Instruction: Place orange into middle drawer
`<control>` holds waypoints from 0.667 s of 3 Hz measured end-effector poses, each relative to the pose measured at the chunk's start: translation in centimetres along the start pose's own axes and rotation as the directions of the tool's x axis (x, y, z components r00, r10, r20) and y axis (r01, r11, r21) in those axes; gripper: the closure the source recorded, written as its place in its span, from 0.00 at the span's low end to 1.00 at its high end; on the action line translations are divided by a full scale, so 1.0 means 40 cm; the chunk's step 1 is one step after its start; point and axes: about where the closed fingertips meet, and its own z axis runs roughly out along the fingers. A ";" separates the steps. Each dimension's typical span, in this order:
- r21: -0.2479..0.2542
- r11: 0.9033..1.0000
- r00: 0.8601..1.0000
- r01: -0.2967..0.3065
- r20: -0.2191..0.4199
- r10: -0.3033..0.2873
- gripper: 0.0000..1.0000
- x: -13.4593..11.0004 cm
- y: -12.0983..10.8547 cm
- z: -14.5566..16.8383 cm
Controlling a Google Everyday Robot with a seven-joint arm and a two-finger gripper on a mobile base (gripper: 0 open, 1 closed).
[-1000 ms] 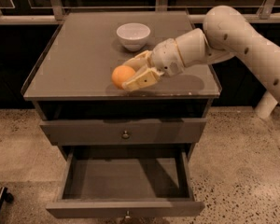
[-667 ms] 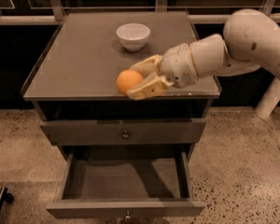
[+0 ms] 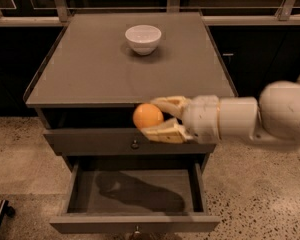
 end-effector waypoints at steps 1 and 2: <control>0.119 0.991 0.996 -0.066 -0.050 0.072 1.00 0.128 0.023 -0.038; 0.138 0.988 0.994 -0.077 -0.062 0.086 1.00 0.151 0.026 -0.042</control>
Offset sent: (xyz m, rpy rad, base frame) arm -0.0107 -0.0262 -0.0394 -0.0217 0.0297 -0.1258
